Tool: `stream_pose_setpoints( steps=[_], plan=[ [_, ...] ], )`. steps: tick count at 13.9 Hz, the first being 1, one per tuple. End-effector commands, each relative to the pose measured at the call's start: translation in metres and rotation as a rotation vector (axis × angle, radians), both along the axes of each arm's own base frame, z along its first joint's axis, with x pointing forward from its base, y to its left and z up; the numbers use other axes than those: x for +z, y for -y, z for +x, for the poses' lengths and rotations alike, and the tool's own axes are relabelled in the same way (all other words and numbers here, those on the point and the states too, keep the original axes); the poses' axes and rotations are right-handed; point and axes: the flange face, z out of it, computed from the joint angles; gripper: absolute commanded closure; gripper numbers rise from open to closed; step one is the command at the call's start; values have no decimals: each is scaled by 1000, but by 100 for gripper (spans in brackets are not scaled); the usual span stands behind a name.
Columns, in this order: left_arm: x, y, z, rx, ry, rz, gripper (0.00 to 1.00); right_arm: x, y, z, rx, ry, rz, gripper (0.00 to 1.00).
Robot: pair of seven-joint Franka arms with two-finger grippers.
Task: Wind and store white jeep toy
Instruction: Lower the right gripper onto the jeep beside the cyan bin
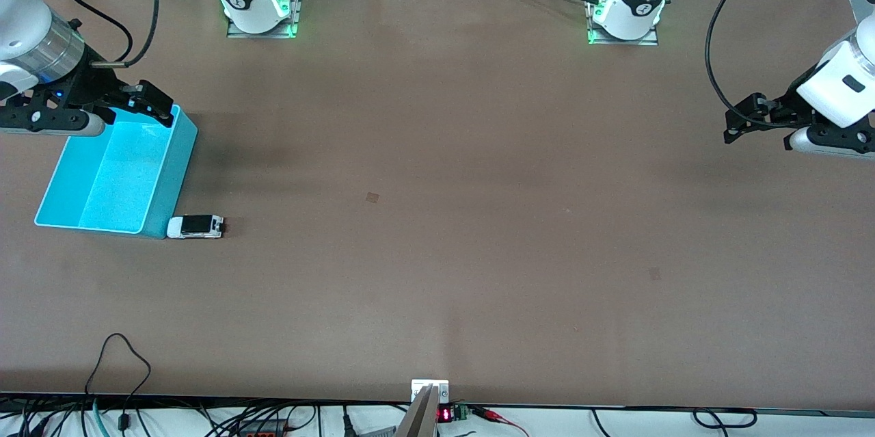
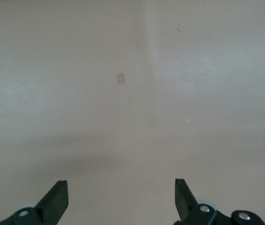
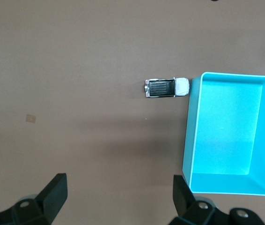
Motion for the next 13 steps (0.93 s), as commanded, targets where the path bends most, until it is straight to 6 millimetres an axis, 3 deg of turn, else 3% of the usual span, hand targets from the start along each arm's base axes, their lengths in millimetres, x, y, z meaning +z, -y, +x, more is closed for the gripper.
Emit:
stream_pose_setpoints(
  steps=[1,3,6,10,13],
  plan=[
    [3,0,-6,-31,15,19,0,-27,3,8,35,-73,-17,0],
    [3,0,-7,-29,7,19,0,-37,5,7,237,-125,-11,0],
    [2,1,-7,-29,3,19,0,-68,17,20,580,-185,20,0],
    [1,-6,-7,-14,-24,18,0,-139,43,57,1102,-189,72,0],
    [1,-5,-6,-10,-24,20,0,-194,56,76,1387,-192,105,0]
  ],
)
